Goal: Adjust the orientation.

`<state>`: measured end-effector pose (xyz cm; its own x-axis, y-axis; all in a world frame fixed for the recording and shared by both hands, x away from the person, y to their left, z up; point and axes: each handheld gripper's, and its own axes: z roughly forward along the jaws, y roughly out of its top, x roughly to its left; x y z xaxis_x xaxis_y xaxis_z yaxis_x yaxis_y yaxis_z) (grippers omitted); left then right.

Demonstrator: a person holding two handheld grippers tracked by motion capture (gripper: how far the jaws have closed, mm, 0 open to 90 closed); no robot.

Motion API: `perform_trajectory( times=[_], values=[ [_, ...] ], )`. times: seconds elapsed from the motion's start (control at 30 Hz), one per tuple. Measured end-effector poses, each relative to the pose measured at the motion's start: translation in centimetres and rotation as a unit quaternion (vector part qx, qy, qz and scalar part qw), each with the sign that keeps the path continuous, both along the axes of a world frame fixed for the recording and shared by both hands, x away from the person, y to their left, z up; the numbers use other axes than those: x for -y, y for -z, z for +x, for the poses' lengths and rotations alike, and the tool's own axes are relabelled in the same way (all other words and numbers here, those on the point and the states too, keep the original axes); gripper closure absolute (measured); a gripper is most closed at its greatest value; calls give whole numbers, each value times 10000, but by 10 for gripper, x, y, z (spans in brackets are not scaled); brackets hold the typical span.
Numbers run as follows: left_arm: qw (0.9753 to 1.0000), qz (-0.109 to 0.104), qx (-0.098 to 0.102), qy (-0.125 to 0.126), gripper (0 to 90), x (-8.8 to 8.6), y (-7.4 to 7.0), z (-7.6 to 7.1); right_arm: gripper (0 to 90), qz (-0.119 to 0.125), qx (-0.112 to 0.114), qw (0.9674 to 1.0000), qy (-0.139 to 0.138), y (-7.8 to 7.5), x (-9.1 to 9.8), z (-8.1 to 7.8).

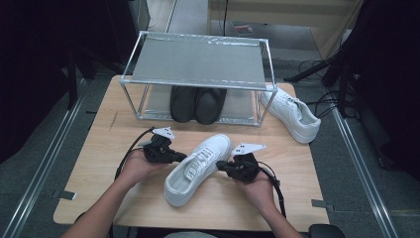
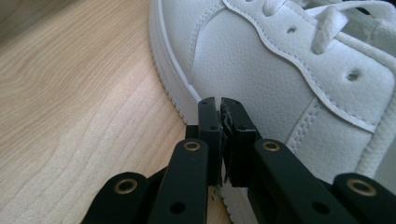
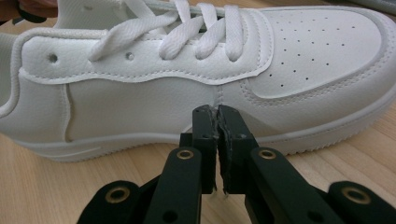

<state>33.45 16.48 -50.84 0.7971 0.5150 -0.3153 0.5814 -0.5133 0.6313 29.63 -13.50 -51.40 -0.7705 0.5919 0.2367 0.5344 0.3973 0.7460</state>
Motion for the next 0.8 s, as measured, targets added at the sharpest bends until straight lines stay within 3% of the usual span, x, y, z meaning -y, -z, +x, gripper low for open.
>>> perform_trajectory(
  times=[0.37, 0.8],
  values=[
    [9999, -39, -19, -94, 871, -3, 1, -3, 871, 48, 72, 9999, 74, 2, -5, 5],
    [9994, -46, -27, -328, 859, -14, 2, -15, 874, 44, 139, 9999, -20, 3, -18, 18]
  ],
)
